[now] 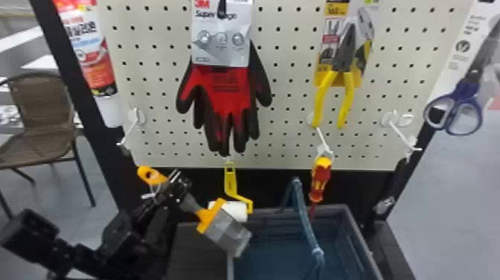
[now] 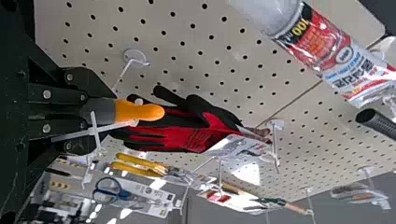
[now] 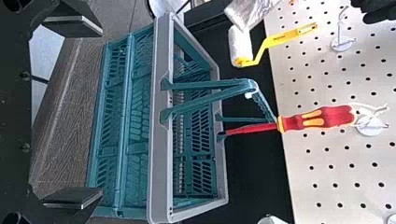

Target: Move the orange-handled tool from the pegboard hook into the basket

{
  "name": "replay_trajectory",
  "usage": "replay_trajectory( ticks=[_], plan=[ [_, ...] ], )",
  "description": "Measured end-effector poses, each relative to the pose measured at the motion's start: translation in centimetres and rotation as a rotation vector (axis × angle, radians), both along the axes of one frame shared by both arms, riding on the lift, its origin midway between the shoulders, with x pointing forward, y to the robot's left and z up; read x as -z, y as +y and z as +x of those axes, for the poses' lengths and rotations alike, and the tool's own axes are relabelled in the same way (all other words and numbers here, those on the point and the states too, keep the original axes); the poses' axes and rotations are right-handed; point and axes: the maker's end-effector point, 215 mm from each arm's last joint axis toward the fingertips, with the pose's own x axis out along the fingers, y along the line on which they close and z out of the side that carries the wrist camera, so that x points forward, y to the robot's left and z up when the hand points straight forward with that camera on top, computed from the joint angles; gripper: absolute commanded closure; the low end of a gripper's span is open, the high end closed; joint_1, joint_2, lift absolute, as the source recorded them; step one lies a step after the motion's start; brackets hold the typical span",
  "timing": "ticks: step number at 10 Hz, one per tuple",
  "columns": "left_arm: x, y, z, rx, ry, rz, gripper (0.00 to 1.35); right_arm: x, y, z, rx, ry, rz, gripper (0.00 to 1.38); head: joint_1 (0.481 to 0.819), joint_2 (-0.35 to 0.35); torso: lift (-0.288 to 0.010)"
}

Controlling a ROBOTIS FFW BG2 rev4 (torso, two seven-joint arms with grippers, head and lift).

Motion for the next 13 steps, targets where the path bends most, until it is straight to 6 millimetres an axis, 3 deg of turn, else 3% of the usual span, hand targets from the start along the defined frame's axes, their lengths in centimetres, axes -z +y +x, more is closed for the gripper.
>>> replay_trajectory(
  ticks=[8,13],
  plan=[
    [5.6,-5.7,1.0,0.015,0.05,-0.214,1.21,0.3,0.2,-0.3,-0.004,0.01,0.011,0.1,0.549,0.0,-0.1],
    [7.8,-10.4,0.4,0.091,0.119,-0.278,1.19,0.8,-1.6,-0.1,0.007,0.011,-0.037,0.1,0.549,0.0,-0.1]
  ],
)
